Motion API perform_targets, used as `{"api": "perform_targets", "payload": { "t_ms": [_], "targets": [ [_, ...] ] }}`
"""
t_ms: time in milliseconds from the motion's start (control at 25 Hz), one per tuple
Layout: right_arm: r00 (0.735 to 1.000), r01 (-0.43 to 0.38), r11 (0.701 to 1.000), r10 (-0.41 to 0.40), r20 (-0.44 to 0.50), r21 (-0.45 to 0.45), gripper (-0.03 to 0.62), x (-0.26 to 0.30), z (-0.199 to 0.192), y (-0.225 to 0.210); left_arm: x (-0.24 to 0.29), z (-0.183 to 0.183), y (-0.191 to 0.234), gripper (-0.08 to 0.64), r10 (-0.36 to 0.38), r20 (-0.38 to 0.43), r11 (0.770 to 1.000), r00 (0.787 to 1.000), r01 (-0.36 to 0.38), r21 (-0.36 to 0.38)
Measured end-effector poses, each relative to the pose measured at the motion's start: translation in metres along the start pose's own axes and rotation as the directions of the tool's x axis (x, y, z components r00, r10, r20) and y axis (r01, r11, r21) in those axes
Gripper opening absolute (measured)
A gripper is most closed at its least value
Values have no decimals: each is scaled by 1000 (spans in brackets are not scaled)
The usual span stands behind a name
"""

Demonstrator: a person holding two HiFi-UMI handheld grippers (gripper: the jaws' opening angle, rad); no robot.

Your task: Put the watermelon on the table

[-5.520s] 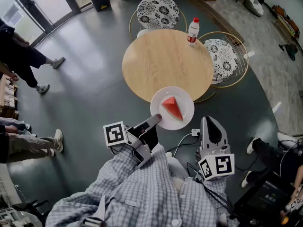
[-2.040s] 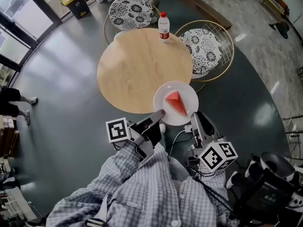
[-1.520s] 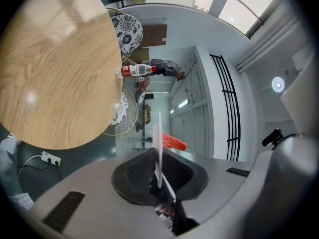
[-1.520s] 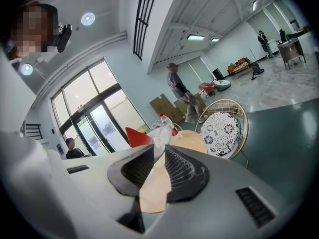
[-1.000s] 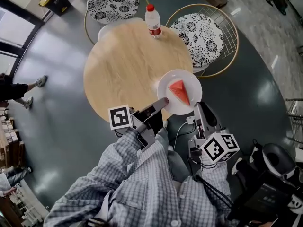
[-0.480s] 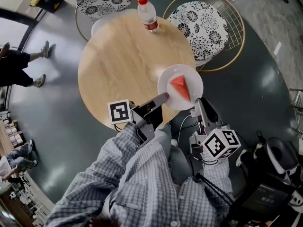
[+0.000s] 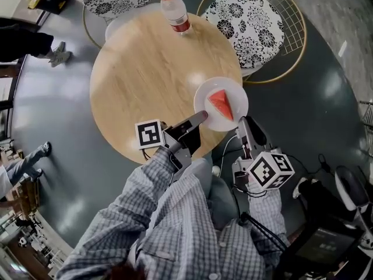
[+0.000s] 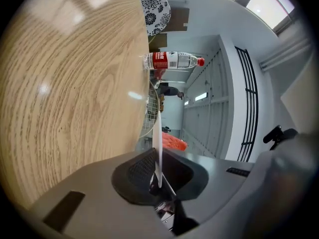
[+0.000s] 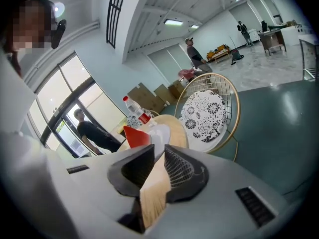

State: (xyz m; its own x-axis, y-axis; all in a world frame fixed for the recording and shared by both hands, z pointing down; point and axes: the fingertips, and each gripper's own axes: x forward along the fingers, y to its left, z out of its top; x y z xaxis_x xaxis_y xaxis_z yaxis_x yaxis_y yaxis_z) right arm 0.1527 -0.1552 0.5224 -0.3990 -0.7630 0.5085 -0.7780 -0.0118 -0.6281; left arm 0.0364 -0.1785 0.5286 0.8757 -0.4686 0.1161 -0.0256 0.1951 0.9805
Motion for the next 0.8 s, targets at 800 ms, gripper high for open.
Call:
{"api": "perform_targets", "payload": {
  "t_ms": [800],
  "targets": [
    [994,76,996,-73,-81,38,71,30,-28,-41,16,10,52,35,77,-14,996,997,-78,-40]
  ]
}}
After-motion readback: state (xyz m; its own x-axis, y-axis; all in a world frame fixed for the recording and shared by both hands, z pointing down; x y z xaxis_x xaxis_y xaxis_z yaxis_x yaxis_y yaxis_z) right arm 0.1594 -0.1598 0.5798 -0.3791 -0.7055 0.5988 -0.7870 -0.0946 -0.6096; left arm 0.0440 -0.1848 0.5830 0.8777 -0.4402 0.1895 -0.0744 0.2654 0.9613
